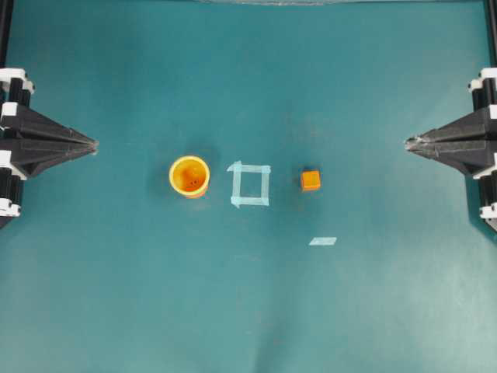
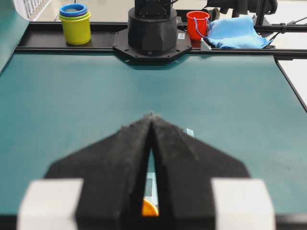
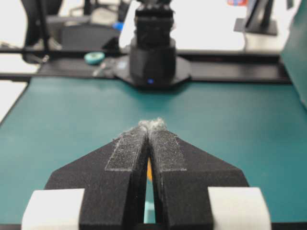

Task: Move the block backward with right arm.
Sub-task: 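Move the right gripper left toward the small orange cube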

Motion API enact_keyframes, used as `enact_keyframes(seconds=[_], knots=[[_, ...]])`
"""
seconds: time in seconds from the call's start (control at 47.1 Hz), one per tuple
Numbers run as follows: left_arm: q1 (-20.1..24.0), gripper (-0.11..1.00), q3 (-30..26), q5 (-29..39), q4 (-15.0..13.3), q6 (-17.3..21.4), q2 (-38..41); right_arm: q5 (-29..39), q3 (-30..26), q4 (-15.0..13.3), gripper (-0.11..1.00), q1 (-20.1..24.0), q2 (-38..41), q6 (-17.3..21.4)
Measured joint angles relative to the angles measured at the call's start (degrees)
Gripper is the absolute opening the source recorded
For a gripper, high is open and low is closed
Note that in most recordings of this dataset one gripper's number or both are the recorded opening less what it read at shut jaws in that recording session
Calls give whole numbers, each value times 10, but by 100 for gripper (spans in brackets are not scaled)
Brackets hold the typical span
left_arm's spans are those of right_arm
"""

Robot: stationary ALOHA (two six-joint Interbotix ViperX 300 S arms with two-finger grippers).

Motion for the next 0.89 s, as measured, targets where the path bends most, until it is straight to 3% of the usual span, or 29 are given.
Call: enact_keyframes(seconds=[0.467, 0.531, 0.658, 0.743, 0.891], knots=[[-1, 0, -25, 116, 8, -8, -35, 96, -62, -12, 2, -8, 34, 2], [-1, 0, -25, 127, 8, -11, -36, 114, -71, -12, 10, -13, 45, 4], [-1, 0, -25, 137, 8, -10, -38, 151, -89, -12, 41, -26, 73, 5], [-1, 0, -25, 138, 8, -10, -37, 172, -101, -12, 54, -35, 101, 8], [-1, 0, -25, 138, 8, -10, -38, 207, -119, -12, 58, -47, 166, 5]])
